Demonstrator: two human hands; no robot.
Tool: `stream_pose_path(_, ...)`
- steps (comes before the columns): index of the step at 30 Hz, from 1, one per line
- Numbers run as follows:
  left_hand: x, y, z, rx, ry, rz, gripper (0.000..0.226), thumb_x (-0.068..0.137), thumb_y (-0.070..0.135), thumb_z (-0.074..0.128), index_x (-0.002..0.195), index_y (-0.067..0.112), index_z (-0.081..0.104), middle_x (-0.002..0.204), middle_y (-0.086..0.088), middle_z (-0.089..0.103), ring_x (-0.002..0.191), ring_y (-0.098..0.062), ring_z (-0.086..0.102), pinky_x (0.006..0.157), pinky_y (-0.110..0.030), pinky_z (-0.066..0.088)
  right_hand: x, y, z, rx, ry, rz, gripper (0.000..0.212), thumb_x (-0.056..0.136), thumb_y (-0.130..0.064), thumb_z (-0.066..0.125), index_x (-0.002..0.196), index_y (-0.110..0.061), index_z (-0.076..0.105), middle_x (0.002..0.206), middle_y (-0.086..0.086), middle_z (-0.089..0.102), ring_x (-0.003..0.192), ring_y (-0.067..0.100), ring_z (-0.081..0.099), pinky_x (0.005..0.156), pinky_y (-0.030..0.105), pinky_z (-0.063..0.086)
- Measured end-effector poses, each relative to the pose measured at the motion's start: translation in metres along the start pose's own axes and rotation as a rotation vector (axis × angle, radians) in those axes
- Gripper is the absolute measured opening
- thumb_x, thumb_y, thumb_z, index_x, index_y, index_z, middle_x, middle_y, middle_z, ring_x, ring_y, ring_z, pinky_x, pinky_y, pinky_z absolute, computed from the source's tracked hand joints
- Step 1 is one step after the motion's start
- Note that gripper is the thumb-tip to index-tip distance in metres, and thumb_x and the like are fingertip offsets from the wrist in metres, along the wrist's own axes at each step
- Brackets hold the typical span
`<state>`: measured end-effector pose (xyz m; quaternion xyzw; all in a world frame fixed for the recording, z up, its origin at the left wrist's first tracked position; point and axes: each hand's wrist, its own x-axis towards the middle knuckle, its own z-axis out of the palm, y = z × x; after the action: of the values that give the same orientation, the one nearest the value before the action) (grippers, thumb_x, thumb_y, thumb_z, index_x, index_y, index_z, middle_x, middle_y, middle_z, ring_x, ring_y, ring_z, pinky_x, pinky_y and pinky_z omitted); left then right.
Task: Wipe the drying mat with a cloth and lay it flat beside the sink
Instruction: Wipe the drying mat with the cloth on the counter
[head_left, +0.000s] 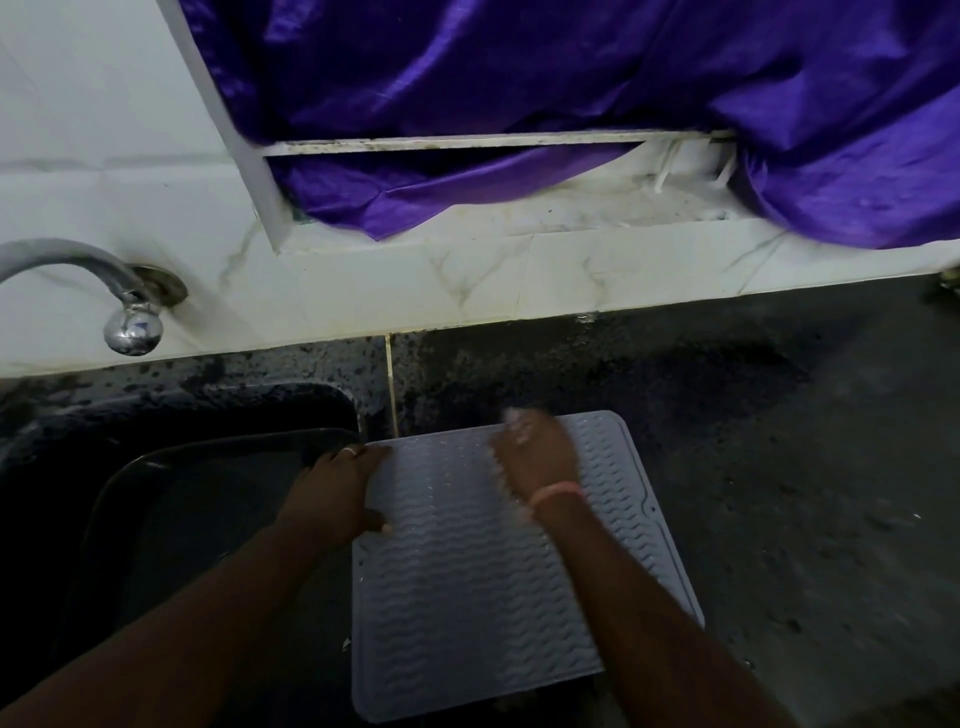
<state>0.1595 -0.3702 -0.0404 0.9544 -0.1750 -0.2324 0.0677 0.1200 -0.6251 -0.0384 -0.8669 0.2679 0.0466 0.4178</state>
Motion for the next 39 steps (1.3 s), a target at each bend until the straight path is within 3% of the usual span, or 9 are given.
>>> stream_pose_path(4,0.001,-0.01,0.002,0.115,0.063,-0.039,0.096,0.075,0.052,0.076,0.154,0.037,0.024,0.154,-0.002,0.034,0.134,-0.031,0.036,0.103,-0.046,0.044,0.049,0.057,-0.059,-0.111,0.32,0.278,0.036,0.084,-0.029,0.058,0.112,-0.009,0.068,0.113,0.02,0.063,0.099,0.04,0.064,0.092,0.043,0.054)
stream_pose_path(9,0.003,-0.012,0.01,0.057,0.071,-0.054,0.091,0.073,0.047,0.078,0.152,0.039,0.031,0.153,0.0,0.035,0.132,-0.03,0.035,0.104,-0.046,0.042,0.054,0.046,-0.045,-0.145,0.292,0.378,0.044,0.091,-0.029,0.058,0.125,-0.001,0.058,0.129,0.022,0.054,0.118,0.041,0.054,0.098,0.042,0.045)
stream_pose_path(19,0.001,-0.021,0.017,-0.032,0.15,-0.079,0.085,0.071,0.043,0.078,0.145,0.051,0.037,0.14,-0.002,0.045,0.123,-0.033,0.045,0.095,-0.045,0.048,-0.038,-0.075,0.104,-0.235,-0.065,-0.032,0.04,0.091,-0.04,0.055,0.114,-0.008,0.062,0.118,0.015,0.058,0.11,0.031,0.058,0.094,0.037,0.049)
stream_pose_path(22,0.001,-0.024,0.016,-0.084,0.156,-0.079,0.085,0.07,0.047,0.076,0.143,0.054,0.035,0.136,0.0,0.047,0.118,-0.032,0.047,0.093,-0.044,0.05,-0.036,-0.083,0.096,-0.125,-0.267,-0.111,0.036,0.085,-0.041,0.059,0.096,-0.009,0.073,0.099,0.014,0.07,0.094,0.028,0.068,0.077,0.028,0.051)
stream_pose_path(24,0.002,-0.024,0.014,-0.085,0.119,-0.093,0.089,0.067,0.048,0.078,0.144,0.053,0.033,0.136,0.0,0.046,0.12,-0.031,0.046,0.094,-0.044,0.049,-0.026,-0.073,0.069,-0.028,-0.307,-0.116,0.028,0.085,-0.033,0.061,0.079,-0.008,0.073,0.075,0.008,0.072,0.07,0.013,0.069,0.062,0.023,0.048)
stream_pose_path(27,0.003,-0.025,0.017,-0.099,0.084,-0.096,0.094,0.065,0.047,0.08,0.147,0.046,0.032,0.143,-0.001,0.04,0.126,-0.031,0.041,0.098,-0.047,0.047,0.005,-0.035,0.016,0.095,-0.075,0.031,0.021,0.085,-0.022,0.062,0.071,-0.008,0.07,0.062,0.005,0.07,0.054,0.015,0.069,0.05,0.032,0.056)
stream_pose_path(31,0.004,-0.026,0.023,-0.148,0.064,-0.123,0.099,0.067,0.046,0.082,0.149,0.048,0.027,0.146,-0.007,0.04,0.128,-0.034,0.042,0.101,-0.048,0.045,0.048,0.042,-0.049,-0.142,0.341,0.311,0.036,0.086,-0.029,0.06,0.111,-0.004,0.067,0.112,0.02,0.066,0.1,0.037,0.066,0.084,0.037,0.054)
stream_pose_path(34,0.007,-0.026,0.025,-0.145,0.058,-0.121,0.1,0.066,0.046,0.082,0.15,0.048,0.027,0.147,-0.008,0.04,0.129,-0.035,0.041,0.1,-0.047,0.046,0.057,0.068,-0.052,-0.24,0.337,0.435,0.045,0.089,-0.033,0.054,0.119,-0.002,0.063,0.124,0.024,0.061,0.113,0.04,0.059,0.096,0.041,0.049)
stream_pose_path(39,0.009,-0.027,0.027,-0.174,0.072,-0.123,0.099,0.066,0.04,0.083,0.149,0.047,0.03,0.144,-0.006,0.043,0.128,-0.033,0.044,0.098,-0.047,0.047,0.024,0.012,0.014,-0.241,0.277,0.265,0.037,0.093,-0.033,0.051,0.118,-0.007,0.06,0.12,0.016,0.058,0.106,0.036,0.06,0.09,0.04,0.05)
